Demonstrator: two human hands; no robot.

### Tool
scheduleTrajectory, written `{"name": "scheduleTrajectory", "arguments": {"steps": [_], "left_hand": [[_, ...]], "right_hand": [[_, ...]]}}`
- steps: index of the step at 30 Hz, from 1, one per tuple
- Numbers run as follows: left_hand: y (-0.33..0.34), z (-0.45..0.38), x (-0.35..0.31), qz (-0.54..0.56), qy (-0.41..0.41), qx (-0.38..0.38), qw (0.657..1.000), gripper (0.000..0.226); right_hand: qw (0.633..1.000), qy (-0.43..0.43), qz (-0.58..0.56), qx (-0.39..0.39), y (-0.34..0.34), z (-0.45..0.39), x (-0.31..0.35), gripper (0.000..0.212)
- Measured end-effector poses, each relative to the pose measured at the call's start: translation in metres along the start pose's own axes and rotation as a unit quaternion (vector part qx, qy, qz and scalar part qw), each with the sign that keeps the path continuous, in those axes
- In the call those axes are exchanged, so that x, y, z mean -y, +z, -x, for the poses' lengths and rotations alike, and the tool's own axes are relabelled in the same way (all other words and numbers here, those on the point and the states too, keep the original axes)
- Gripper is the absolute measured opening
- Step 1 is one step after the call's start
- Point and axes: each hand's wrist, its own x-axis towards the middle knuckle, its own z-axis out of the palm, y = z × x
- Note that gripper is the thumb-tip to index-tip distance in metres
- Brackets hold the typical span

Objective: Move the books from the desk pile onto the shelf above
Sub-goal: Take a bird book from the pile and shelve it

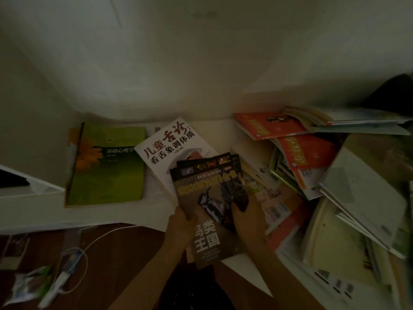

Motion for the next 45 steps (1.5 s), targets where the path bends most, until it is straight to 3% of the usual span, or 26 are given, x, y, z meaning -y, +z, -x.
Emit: {"name": "scheduleTrajectory", "arguments": {"steps": [3,7,10,13,15,18,21,23,25,27,29,32,37,42,45], "left_hand": [[-0.015,0.001,0.004,-0.037,0.029,-0.038,0.998,0.028],[-0.031,-0.009,0.001,0.042,0.055,-0.078,0.995,0.013],[-0.037,-0.027,-0.012,0.094,0.051,-0.117,0.987,0.016],[-0.034,-0.05,-0.019,0.147,0.024,-0.12,0.982,0.03],[-0.033,-0.057,-0.024,0.218,0.012,-0.14,0.966,0.049],[-0.038,-0.067,-0.025,0.316,-0.011,-0.173,0.933,0.06],[-0.038,-0.077,-0.021,0.388,-0.085,-0.119,0.91,0.058],[-0.032,-0.081,-0.018,0.388,-0.115,-0.077,0.911,0.078],[-0.029,-0.085,-0.018,0.385,-0.125,-0.082,0.911,0.091],[-0.038,-0.077,-0.026,0.408,-0.151,-0.098,0.895,0.073],[-0.044,-0.075,-0.023,0.431,-0.162,-0.066,0.885,0.042],[-0.053,-0.059,-0.024,0.438,-0.125,-0.009,0.89,0.025],[-0.059,-0.055,-0.016,0.457,-0.077,0.013,0.886,0.038],[-0.081,-0.049,-0.03,0.458,0.06,0.039,0.886,0.049],[-0.095,-0.049,-0.041,0.427,0.146,0.056,0.89,0.048]], "right_hand": [[0.998,-0.031,-0.057,0.02,-0.005,0.01,0.019,0.039],[0.991,-0.115,-0.068,0.014,-0.006,-0.004,0.051,0.04],[0.981,-0.193,-0.018,0.011,0.003,-0.042,0.079,0.034],[0.973,-0.219,0.073,0.028,0.014,-0.083,0.107,0.031],[0.964,-0.199,0.146,0.095,0.02,-0.102,0.115,0.036],[0.967,-0.146,0.08,0.194,0.025,-0.11,0.117,0.049],[0.973,-0.074,0.038,0.216,0.028,-0.116,0.118,0.073],[0.972,-0.029,0.056,0.225,0.031,-0.121,0.12,0.078],[0.973,-0.011,0.035,0.229,0.031,-0.123,0.121,0.077],[0.972,0.002,-0.008,0.236,0.03,-0.124,0.117,0.071],[0.967,0.028,-0.05,0.248,0.03,-0.121,0.105,0.059],[0.955,0.066,-0.102,0.27,0.029,-0.112,0.085,0.055],[0.941,0.073,-0.162,0.289,0.012,-0.107,0.077,0.069],[0.937,-0.032,-0.223,0.266,-0.016,-0.095,0.095,0.055],[0.916,-0.136,-0.267,0.265,-0.033,-0.086,0.104,0.071]]}}
